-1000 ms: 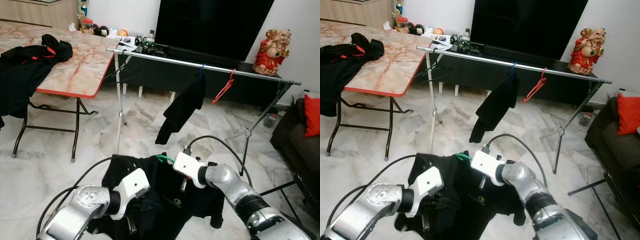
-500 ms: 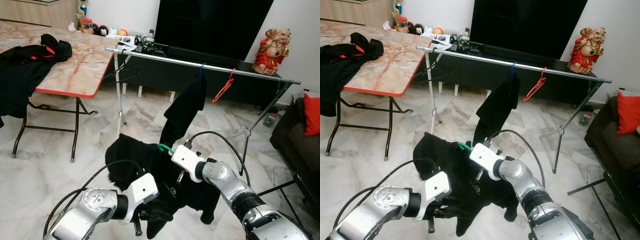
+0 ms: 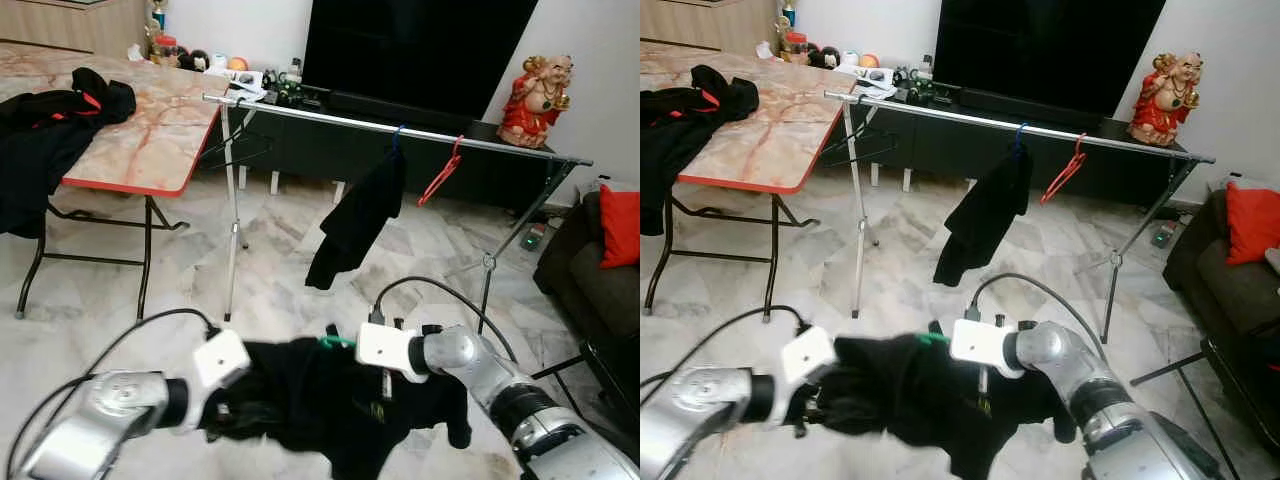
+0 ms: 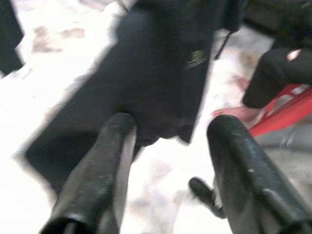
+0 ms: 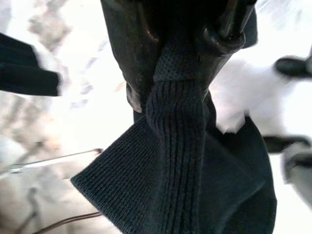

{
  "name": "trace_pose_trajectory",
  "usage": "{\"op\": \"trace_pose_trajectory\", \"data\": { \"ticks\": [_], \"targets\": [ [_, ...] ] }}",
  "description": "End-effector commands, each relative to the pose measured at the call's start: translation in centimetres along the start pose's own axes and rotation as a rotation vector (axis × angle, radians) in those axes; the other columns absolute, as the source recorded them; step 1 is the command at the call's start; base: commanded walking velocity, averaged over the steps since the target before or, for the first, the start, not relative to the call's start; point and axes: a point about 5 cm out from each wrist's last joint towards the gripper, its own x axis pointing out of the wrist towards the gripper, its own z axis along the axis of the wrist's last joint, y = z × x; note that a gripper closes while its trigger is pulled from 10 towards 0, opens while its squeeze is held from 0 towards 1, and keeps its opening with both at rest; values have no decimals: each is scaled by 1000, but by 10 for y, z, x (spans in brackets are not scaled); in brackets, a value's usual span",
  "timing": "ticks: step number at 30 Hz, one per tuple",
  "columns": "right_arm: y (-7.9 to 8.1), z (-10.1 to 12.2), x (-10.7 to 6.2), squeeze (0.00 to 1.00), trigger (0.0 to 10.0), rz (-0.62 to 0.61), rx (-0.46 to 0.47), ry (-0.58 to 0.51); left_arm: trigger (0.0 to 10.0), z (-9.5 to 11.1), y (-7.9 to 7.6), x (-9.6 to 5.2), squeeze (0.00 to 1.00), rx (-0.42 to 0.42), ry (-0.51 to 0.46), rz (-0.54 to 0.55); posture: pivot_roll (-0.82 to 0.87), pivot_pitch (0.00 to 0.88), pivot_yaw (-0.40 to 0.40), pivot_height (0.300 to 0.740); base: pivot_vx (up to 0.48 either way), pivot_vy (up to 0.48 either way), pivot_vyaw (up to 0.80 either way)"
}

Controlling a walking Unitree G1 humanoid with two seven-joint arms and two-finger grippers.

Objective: Hang hanger

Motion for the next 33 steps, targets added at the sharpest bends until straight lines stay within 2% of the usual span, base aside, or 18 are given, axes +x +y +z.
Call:
{"op": "trace_pose_trajectory", "data": {
  "ticks": [1, 9, 14, 20, 23, 30, 31, 33],
  "targets": [
    [1, 2, -4, 0, 0, 46, -18, -36, 10000, 1, -3, 2, 1000, -15, -18, -10, 203, 0, -200, 740, 0, 0, 0],
    [6, 10, 3, 0, 0, 103, -27, -93, 10000, 2, -15, 14, 1000, -31, -30, -77, 202, 0, -197, 740, 0, 0, 0],
    [12, 17, 7, 0, 0, 146, -39, -153, 10000, -3, -24, 18, 1000, -27, 9, -143, 204, 0, -191, 740, 0, 0, 0],
    [15, 25, 10, 0, 0, 187, -50, -208, 10000, 1, -21, 33, 1000, 0, -7, -97, 201, 0, -188, 740, 0, 0, 0],
    [16, 26, 10, 0, 0, 192, -53, -214, 10000, 3, -21, 36, 1000, 3, -14, -96, 201, 0, -188, 740, 0, 0, 0],
    [18, 30, 13, 0, 0, 208, -54, -247, 10000, 3, -28, 43, 1000, 15, -1, -143, 203, 0, -186, 740, 0, 0, 0],
    [19, 31, 14, 0, 0, 212, -55, -253, 10000, 3, -31, 46, 941, 21, 2, -160, 203, 0, -186, 740, 0, 0, 0],
    [20, 32, 15, 0, 0, 215, -55, -257, 10000, 3, -33, 48, 941, 25, 4, -170, 204, 0, -186, 740, 0, 0, 0]
  ]
}}
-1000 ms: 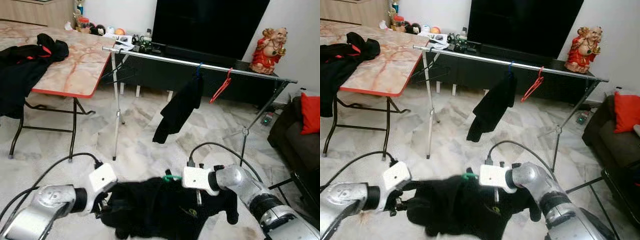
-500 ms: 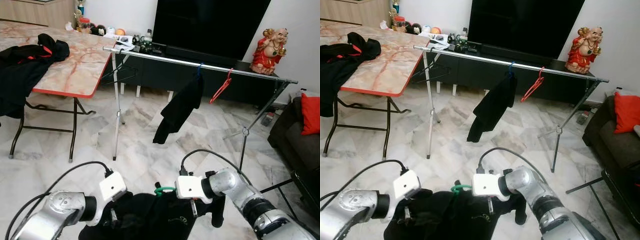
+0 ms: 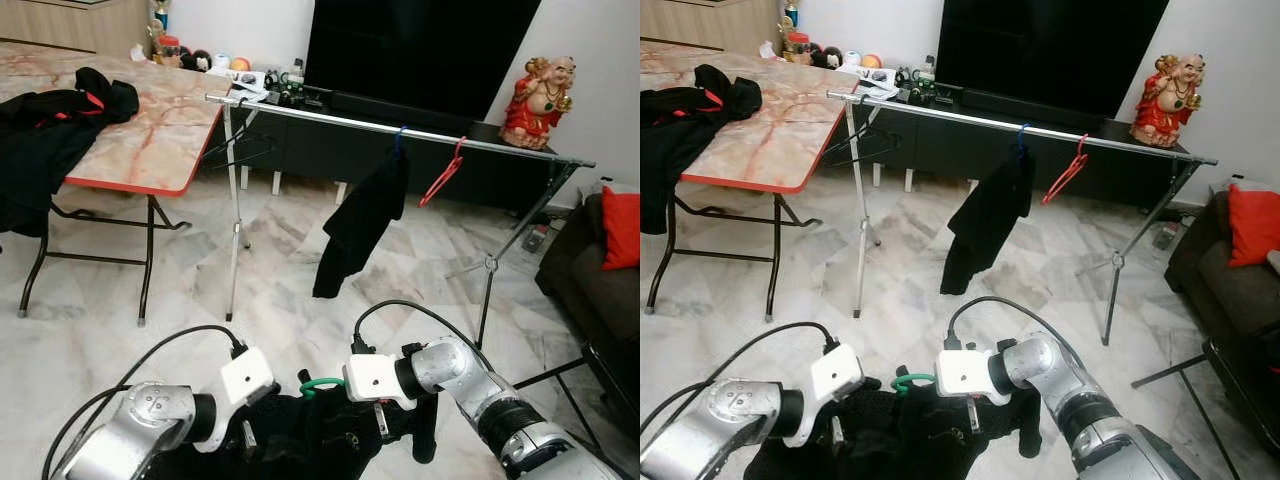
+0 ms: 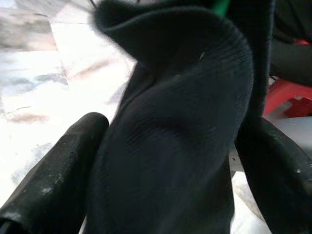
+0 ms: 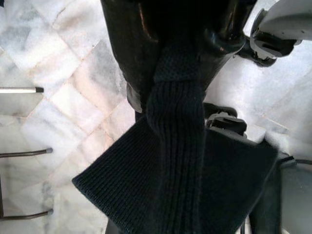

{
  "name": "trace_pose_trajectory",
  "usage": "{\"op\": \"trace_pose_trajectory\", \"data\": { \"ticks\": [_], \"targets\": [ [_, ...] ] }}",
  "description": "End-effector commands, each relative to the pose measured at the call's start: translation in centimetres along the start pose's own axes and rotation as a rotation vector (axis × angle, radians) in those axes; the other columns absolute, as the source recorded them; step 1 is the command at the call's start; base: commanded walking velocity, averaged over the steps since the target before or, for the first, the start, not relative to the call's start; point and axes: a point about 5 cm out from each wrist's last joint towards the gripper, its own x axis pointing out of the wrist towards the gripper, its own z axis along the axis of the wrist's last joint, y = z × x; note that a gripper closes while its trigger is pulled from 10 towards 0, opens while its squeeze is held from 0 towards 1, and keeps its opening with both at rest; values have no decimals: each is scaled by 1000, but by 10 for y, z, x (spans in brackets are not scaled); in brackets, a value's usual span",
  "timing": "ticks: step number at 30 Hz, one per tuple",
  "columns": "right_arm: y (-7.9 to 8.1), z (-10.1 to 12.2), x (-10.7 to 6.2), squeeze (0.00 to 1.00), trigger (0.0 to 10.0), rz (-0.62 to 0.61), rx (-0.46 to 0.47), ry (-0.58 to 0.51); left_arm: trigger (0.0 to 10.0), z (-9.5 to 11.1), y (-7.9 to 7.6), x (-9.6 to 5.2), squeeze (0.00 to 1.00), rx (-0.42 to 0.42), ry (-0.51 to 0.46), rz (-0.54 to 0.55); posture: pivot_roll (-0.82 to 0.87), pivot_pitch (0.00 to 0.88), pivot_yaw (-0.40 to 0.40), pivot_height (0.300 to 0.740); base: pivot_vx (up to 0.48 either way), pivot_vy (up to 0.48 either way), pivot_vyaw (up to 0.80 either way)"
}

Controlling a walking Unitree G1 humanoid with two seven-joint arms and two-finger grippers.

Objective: Hang hanger

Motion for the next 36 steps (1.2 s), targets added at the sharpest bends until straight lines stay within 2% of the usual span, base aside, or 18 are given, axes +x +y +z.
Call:
{"op": "trace_pose_trajectory", "data": {
  "ticks": [1, 6, 7, 8, 9, 10, 36],
  "targets": [
    [-2, 4, -3, 0, 0, -29, -21, -39, 10000, 5, -5, 7, 0, 49, 5, -49, 206, 0, -187, 740, 0, 0, 0],
    [0, 8, 2, 0, 0, -15, -23, -68, 10000, 12, -9, 17, 0, 56, -20, -71, 201, 0, -186, 740, 0, 0, 0],
    [0, 8, 2, 0, 0, -14, -24, -71, 8863, 13, -9, 18, 0, 56, -26, -69, 201, 0, -186, 740, 0, 0, 0],
    [0, 9, 3, 0, 0, -12, -24, -73, 4353, 14, -8, 19, 0, 54, -31, -66, 199, 0, -186, 740, 0, 0, 0],
    [0, 9, 3, 0, 0, -11, -24, -74, 4353, 14, -8, 19, 0, 54, -32, -64, 199, 0, -186, 740, 0, 0, 0],
    [0, 9, 3, 0, 0, -11, -24, -75, 0, 14, -8, 19, 0, 54, -32, -64, 198, 0, -186, 740, 0, 0, 0],
    [-1, 8, 0, 0, 0, -20, -17, -74, 0, 1, 2, 10, 0, 64, 45, -17, 201, 0, -180, 740, 0, 0, 0]
  ]
}}
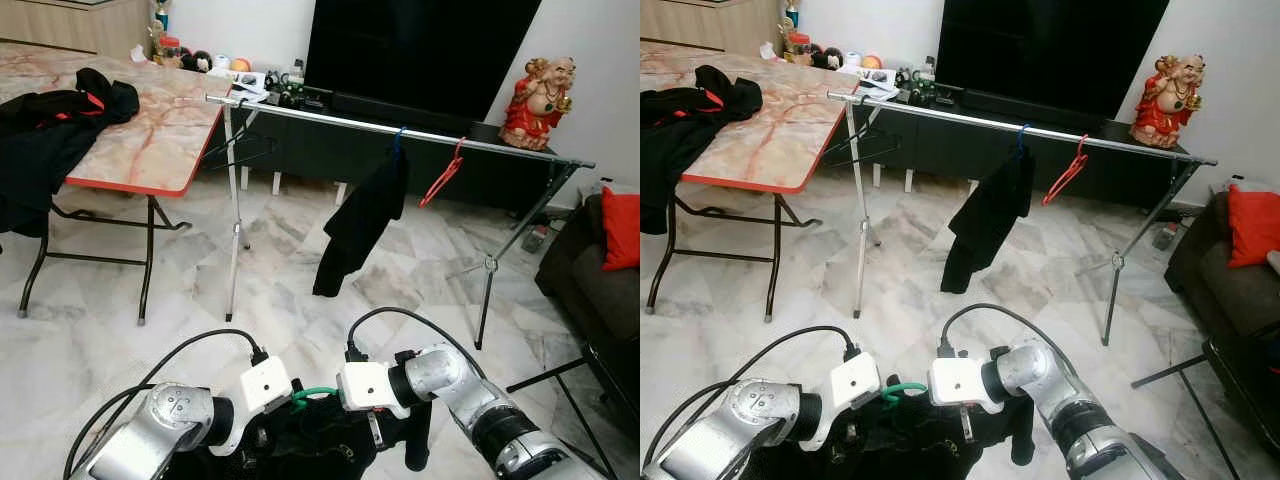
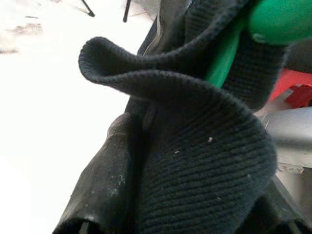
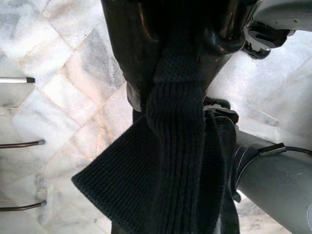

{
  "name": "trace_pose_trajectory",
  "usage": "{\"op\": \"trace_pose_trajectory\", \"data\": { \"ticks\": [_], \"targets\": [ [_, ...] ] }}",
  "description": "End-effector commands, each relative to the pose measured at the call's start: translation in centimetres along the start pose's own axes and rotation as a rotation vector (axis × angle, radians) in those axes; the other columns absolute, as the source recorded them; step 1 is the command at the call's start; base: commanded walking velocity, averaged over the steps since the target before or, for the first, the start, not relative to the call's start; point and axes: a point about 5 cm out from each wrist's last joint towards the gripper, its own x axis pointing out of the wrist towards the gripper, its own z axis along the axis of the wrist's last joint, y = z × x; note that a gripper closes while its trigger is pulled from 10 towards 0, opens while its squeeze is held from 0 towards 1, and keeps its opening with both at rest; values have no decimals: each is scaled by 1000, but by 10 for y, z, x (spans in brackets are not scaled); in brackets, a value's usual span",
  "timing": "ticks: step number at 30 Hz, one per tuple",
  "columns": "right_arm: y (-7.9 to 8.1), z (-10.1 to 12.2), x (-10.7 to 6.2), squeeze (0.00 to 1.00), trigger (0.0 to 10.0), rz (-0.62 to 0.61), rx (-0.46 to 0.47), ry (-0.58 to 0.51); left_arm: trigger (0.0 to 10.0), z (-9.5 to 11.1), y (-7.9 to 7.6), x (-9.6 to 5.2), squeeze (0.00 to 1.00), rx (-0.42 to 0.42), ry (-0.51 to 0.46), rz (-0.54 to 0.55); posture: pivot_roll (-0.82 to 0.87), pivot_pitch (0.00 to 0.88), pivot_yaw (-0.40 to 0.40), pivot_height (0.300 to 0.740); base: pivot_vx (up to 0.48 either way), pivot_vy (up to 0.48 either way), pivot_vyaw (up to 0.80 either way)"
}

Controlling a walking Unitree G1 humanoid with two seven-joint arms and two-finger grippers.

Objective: Hang hanger

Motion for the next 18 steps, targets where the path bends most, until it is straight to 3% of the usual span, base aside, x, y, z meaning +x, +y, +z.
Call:
{"op": "trace_pose_trajectory", "data": {
  "ticks": [1, 18],
  "targets": [
    [-8, 7, -7, 0, 0, -46, -23, -40, 0, -2, 2, 1, 0, 8, 18, 7, 201, 0, -180, 740, 0, 0, 0],
    [-7, 6, -8, 0, 0, -41, -20, -39, 0, -4, 1, 1, 0, 10, 23, 8, 200, 0, -180, 740, 0, 0, 0]
  ]
}}
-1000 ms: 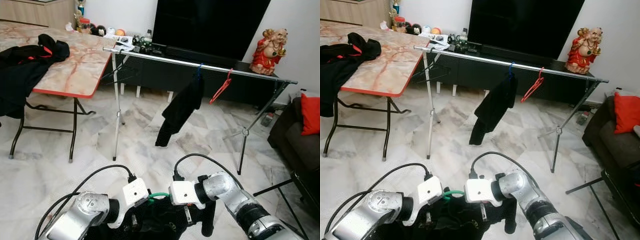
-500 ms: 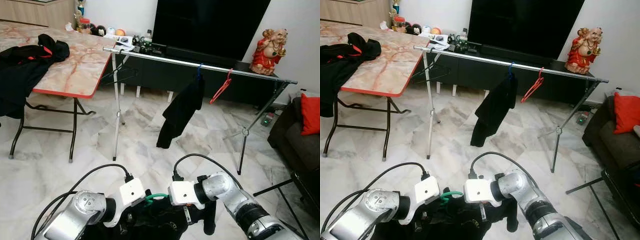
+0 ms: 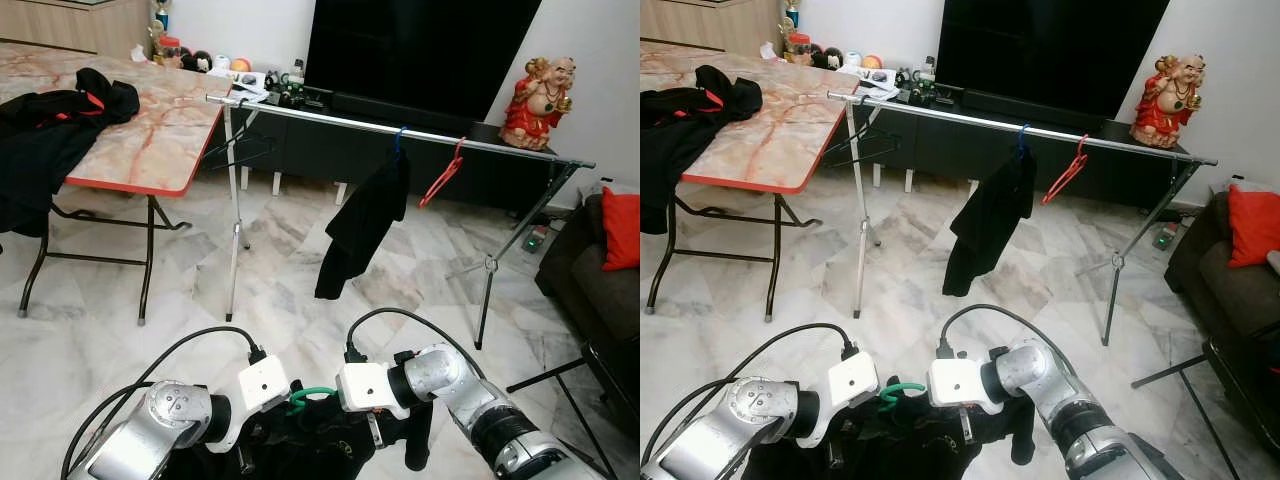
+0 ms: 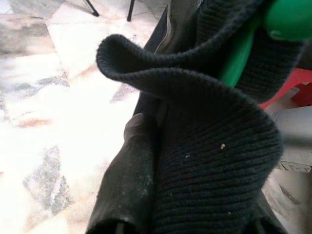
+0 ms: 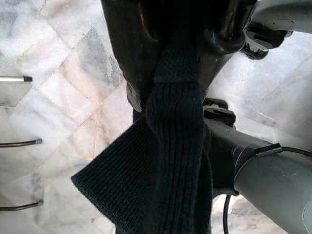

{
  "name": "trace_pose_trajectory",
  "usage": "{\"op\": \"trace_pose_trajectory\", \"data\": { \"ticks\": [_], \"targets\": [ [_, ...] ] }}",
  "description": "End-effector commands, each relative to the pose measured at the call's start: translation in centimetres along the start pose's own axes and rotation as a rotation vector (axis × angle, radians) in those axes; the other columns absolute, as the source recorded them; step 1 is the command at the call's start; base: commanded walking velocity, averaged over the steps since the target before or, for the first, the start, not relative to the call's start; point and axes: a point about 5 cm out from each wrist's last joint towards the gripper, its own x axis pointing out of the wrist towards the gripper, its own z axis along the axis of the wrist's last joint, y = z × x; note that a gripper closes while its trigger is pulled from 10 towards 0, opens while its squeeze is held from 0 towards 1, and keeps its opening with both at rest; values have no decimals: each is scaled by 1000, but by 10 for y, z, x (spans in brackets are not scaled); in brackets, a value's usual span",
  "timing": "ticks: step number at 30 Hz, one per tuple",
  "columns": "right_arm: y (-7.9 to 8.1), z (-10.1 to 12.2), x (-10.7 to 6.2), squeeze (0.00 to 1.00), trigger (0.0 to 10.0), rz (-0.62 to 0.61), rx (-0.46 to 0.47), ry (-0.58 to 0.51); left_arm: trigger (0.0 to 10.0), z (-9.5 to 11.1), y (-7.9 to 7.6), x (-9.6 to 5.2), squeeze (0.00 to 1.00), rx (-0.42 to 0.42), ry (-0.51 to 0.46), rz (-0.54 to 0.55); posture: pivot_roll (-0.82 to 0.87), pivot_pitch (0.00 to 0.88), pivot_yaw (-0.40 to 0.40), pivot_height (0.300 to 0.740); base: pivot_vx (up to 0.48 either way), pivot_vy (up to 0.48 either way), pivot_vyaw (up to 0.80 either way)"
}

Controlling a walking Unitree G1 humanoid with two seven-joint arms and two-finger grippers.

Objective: Hang hanger

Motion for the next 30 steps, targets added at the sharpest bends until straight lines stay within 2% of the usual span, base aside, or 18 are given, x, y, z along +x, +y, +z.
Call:
{"op": "trace_pose_trajectory", "data": {
  "ticks": [1, 23, 24, 25, 27, 28, 30],
  "targets": [
    [-7, 6, -8, 0, 0, -52, -20, -39, 0, -4, -1, 2, 0, -1, 19, -9, 200, 0, -179, 740, 0, 0, 0],
    [-5, 3, -7, 0, 0, -54, -20, -29, 0, -3, -6, 5, 0, -16, -2, -46, 195, 0, -169, 740, 0, 0, 0],
    [-5, 3, -7, 0, 8039, -48, -13, -24, 0, -3, -7, 6, 0, -16, -2, -48, 196, 0, -169, 740, 0, 0, 0],
    [-4, 2, -6, 0, 10000, -37, -6, -25, 0, -3, -7, 6, 0, -16, -2, -49, 197, 0, -169, 740, 0, 0, 0],
    [-3, 2, -6, 0, 10000, -25, 4, -29, 0, -3, -7, 6, 0, -17, 0, -50, 198, 0, -169, 740, 0, 0, 0],
    [-3, 3, -5, 1000, 10000, -22, 17, -38, 0, -5, -7, 6, 0, -15, 14, -46, 198, 0, -169, 740, 0, 0, 0],
    [-2, 3, -5, 1000, 10000, -6, 18, -38, 0, -8, -7, 6, 0, -12, 31, -43, 198, 0, -169, 740, 0, 0, 0]
  ]
}}
